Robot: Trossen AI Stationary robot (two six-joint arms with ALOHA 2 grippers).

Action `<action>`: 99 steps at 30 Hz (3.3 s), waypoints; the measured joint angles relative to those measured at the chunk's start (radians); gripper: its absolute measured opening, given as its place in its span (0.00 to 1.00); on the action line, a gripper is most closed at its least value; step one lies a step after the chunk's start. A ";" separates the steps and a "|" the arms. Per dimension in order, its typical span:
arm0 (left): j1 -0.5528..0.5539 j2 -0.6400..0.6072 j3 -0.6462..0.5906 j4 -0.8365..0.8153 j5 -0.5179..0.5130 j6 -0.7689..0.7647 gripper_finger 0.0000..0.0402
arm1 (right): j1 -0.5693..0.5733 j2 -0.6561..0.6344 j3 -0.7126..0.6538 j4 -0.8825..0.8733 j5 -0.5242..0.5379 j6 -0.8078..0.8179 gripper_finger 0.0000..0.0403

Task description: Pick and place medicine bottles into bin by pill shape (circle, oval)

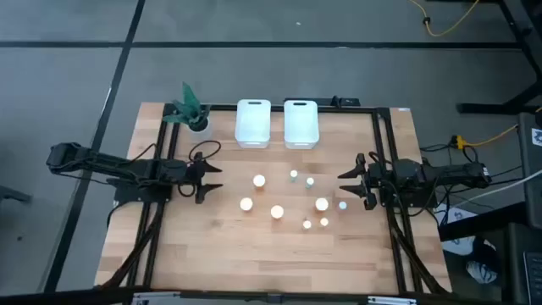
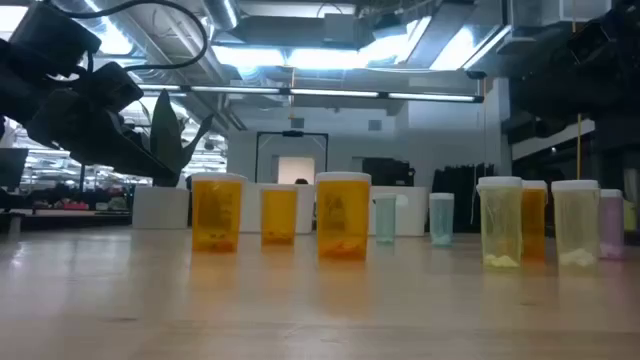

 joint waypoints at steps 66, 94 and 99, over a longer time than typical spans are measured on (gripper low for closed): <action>0.000 0.000 0.000 0.000 0.000 0.000 0.64 | 0.000 0.000 0.000 0.151 0.002 0.050 0.43; 0.000 0.000 0.000 0.147 -0.043 -0.008 0.64 | 0.000 0.000 0.029 0.158 -0.061 0.156 0.43; 0.000 0.000 0.000 0.192 -0.045 -0.008 0.64 | 0.000 0.007 0.208 -0.105 -0.048 0.171 0.43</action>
